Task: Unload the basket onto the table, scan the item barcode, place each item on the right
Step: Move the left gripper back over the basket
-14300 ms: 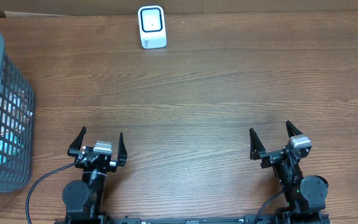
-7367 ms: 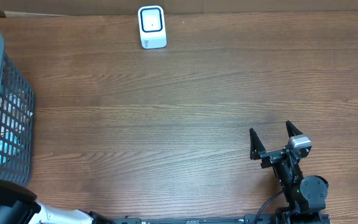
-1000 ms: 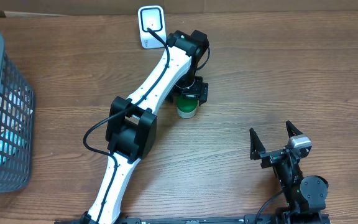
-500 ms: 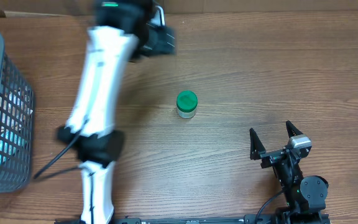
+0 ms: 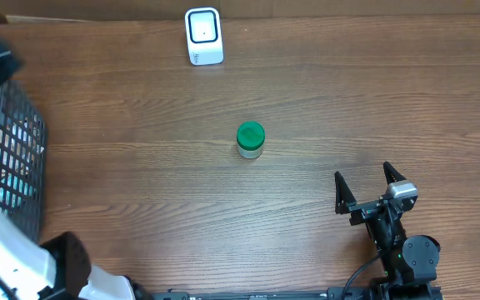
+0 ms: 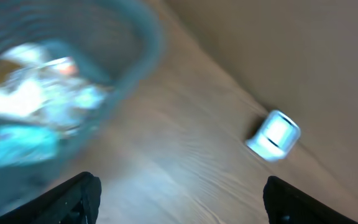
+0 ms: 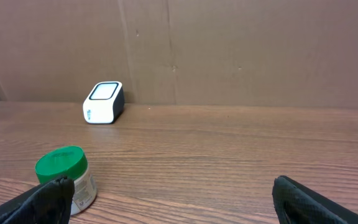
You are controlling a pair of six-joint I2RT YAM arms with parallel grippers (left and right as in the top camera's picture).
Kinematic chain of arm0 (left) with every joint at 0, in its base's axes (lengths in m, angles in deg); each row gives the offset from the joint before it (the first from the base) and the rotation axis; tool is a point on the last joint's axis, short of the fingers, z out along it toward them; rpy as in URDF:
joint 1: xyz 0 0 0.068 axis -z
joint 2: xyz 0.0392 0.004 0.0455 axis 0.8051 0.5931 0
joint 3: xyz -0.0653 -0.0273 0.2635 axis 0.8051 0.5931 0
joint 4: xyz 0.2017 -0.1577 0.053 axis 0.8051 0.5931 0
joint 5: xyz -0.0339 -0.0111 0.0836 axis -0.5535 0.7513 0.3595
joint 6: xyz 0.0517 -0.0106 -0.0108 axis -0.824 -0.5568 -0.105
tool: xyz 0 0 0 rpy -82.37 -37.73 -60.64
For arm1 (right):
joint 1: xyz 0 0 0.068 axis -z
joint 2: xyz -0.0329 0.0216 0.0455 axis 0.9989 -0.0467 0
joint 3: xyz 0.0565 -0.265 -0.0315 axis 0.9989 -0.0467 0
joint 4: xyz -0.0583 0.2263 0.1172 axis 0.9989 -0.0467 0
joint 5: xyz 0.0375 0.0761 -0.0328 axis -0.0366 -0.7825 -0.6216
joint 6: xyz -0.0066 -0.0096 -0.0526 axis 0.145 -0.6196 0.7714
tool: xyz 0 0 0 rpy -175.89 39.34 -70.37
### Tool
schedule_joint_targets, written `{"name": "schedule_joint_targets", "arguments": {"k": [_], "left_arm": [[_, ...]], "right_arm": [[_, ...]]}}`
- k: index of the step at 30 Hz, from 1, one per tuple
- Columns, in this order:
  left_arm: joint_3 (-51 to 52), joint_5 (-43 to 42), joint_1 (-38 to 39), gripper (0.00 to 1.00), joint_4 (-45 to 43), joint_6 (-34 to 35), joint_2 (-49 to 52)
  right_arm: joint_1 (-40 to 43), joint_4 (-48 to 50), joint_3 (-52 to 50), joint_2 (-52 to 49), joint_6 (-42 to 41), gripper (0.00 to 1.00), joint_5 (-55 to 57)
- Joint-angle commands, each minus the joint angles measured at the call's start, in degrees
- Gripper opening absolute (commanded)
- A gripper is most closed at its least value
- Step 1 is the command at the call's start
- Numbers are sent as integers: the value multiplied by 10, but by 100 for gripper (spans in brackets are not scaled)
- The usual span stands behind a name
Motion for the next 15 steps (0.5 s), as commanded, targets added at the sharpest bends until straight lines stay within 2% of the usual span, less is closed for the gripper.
{"name": "schedule_joint_targets", "arguments": {"k": [1, 7, 15], "left_arm": [[57, -5, -76, 89, 2, 19, 5], [190, -2, -176, 88, -36, 25, 6], [372, 11, -247, 85, -127, 21, 6]], "right_arm": [[-3, 2, -6, 5, -3, 100, -2], [-3, 2, -6, 5, -3, 100, -2], [-3, 2, -6, 5, -3, 100, -2]]}}
